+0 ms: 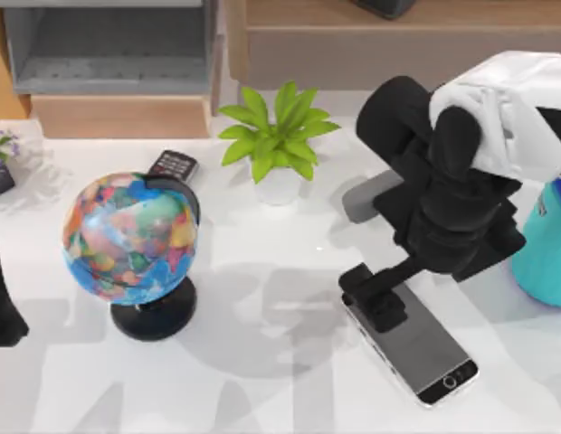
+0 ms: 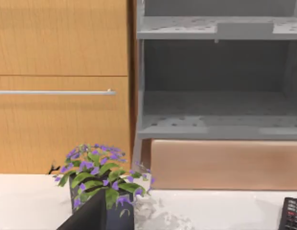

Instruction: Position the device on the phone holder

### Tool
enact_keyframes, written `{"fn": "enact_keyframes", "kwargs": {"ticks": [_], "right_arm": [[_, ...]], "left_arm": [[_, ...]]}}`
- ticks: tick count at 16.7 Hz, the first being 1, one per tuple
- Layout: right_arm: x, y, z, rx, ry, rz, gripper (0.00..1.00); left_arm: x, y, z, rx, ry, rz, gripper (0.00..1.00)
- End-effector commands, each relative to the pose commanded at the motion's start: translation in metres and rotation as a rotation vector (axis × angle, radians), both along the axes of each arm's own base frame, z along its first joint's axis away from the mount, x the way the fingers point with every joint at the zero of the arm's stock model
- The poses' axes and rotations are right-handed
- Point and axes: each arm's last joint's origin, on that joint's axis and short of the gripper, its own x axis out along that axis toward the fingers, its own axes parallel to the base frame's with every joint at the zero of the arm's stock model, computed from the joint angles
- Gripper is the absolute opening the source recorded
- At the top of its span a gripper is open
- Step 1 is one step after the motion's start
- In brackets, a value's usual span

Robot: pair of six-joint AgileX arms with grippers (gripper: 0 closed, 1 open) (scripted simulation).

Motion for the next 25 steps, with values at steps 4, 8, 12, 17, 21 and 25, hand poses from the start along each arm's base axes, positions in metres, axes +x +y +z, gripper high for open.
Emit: {"fn": "enact_keyframes", "kwargs": {"ticks": [4,8,12,17,21,25], "right_arm": [[0.0,0.002,-0.004,-0.009,0.017,-0.004,1.0],[0.001,0.0,-0.01,-0.011,0.02,-0.005,1.0],[0.003,0.003,-0.048,-0.004,0.011,-0.004,1.0],[0.0,0.002,-0.084,-0.009,0.017,-0.004,1.0],[0.0,0.002,-0.084,-0.009,0.017,-0.004,0.92],[0.0,0.002,-0.084,-0.009,0.017,-0.004,0.62]], "left_arm": [[0.0,0.0,0.0,0.0,0.0,0.0,1.0],[0.0,0.0,0.0,0.0,0.0,0.0,1.0],[0.0,0.0,0.0,0.0,0.0,0.0,1.0],[0.0,0.0,0.0,0.0,0.0,0.0,1.0],[0.0,0.0,0.0,0.0,0.0,0.0,1.0],[0.0,0.0,0.0,0.0,0.0,0.0,1.0]]}}
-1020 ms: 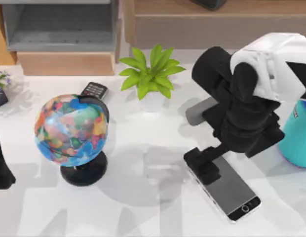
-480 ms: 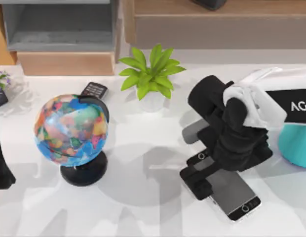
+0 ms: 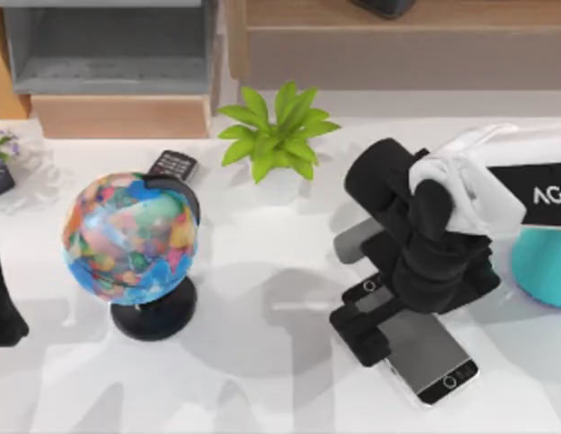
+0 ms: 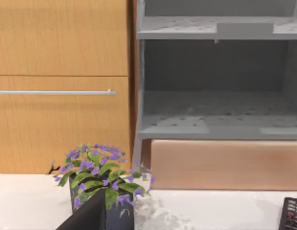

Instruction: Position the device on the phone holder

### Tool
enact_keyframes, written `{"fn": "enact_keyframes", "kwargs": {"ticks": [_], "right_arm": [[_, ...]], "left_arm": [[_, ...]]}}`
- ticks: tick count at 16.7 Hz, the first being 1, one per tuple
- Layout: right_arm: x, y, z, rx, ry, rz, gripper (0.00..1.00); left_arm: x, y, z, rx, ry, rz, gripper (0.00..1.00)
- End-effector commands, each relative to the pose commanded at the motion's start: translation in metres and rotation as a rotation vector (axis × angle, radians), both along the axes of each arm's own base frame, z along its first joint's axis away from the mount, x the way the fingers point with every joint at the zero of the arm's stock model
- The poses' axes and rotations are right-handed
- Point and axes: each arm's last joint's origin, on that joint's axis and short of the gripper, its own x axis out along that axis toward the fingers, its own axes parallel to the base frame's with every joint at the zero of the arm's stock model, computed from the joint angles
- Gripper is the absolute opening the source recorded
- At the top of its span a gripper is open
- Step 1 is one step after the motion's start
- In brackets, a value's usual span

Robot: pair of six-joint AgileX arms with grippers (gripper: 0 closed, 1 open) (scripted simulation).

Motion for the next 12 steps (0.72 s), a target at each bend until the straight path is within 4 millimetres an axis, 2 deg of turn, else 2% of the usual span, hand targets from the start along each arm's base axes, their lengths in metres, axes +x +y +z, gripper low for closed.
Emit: {"fn": "enact_keyframes", "kwargs": {"ticks": [8,12], "right_arm": [[0.0,0.0,0.0,0.0,0.0,0.0,0.02],[0.0,0.0,0.0,0.0,0.0,0.0,0.0]], "left_arm": [[0.0,0.0,0.0,0.0,0.0,0.0,1.0],[0.0,0.0,0.0,0.0,0.0,0.0,1.0]]}}
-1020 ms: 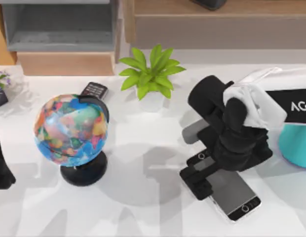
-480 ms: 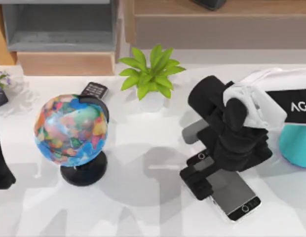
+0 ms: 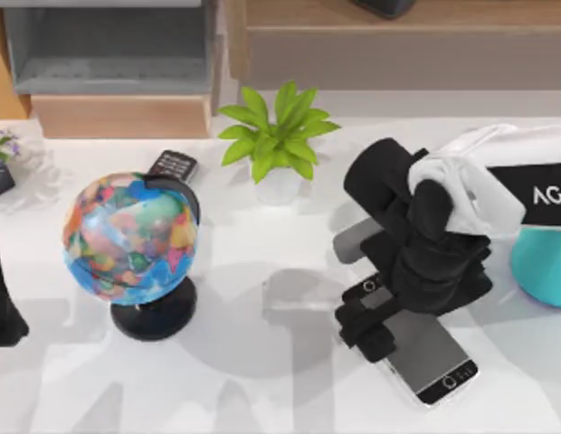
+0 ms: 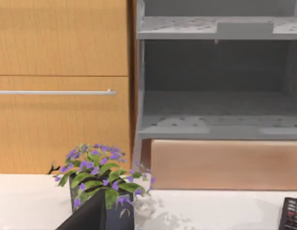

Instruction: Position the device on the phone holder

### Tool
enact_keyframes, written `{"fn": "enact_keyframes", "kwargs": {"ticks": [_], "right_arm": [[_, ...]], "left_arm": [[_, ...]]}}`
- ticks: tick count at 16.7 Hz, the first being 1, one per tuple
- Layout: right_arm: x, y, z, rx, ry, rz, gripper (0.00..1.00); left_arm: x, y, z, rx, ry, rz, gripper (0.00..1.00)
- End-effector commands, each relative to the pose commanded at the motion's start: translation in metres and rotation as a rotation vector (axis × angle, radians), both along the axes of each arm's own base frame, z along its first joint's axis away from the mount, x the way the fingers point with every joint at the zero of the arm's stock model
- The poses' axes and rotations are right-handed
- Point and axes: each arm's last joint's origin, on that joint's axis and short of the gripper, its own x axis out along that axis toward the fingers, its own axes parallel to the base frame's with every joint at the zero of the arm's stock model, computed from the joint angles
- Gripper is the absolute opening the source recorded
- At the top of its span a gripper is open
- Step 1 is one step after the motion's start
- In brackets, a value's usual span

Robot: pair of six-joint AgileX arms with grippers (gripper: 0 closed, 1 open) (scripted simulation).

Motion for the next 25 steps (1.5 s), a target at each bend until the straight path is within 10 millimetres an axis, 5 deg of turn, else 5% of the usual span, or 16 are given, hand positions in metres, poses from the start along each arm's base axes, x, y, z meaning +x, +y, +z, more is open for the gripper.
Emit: {"fn": "enact_keyframes", "kwargs": {"ticks": [17,21,25], "right_arm": [[0.003,0.001,0.038,0.029,-0.038,-0.004,0.0],[0.013,-0.005,0.082,0.179,-0.177,-0.021,0.0],[0.019,-0.033,0.141,0.39,-0.386,-0.052,0.0]], "left_arm": [[0.0,0.0,0.0,0.0,0.0,0.0,1.0],[0.0,0.0,0.0,0.0,0.0,0.0,1.0],[0.0,0.0,0.0,0.0,0.0,0.0,1.0]]}}
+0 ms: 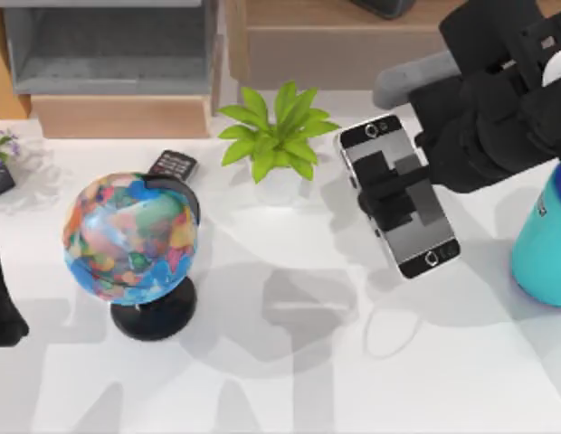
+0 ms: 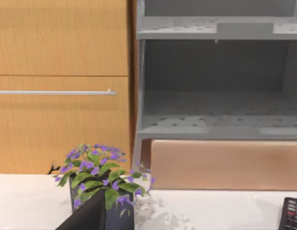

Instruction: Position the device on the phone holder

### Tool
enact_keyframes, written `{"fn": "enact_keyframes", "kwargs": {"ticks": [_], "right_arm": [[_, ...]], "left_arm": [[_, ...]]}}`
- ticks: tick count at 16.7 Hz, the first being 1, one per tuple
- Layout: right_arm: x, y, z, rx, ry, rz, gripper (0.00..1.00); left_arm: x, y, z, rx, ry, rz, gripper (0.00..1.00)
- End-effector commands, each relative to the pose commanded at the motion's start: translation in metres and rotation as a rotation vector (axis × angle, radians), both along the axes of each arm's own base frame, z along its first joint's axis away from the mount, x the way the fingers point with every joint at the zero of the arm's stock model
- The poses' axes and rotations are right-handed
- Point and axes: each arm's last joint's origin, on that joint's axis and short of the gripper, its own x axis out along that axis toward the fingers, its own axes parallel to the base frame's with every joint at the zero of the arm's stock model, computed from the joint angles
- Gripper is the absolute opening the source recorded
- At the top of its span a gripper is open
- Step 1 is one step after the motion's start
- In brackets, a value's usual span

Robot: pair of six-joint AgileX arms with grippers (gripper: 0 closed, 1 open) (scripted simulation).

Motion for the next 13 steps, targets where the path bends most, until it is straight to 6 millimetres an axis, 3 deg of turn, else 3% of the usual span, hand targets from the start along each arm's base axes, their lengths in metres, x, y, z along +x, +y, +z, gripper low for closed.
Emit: {"fn": "enact_keyframes", "kwargs": {"ticks": [6,9,13], "right_arm": [[-0.01,-0.078,0.076,0.244,-0.386,-0.072,0.0],[-0.022,-0.121,0.092,0.275,-0.556,-0.123,0.0],[-0.043,-0.176,0.093,0.229,-0.727,-0.214,0.0]], "left_arm": [[0.0,0.0,0.0,0.0,0.0,0.0,1.0],[0.0,0.0,0.0,0.0,0.0,0.0,1.0],[0.0,0.0,0.0,0.0,0.0,0.0,1.0]]}}
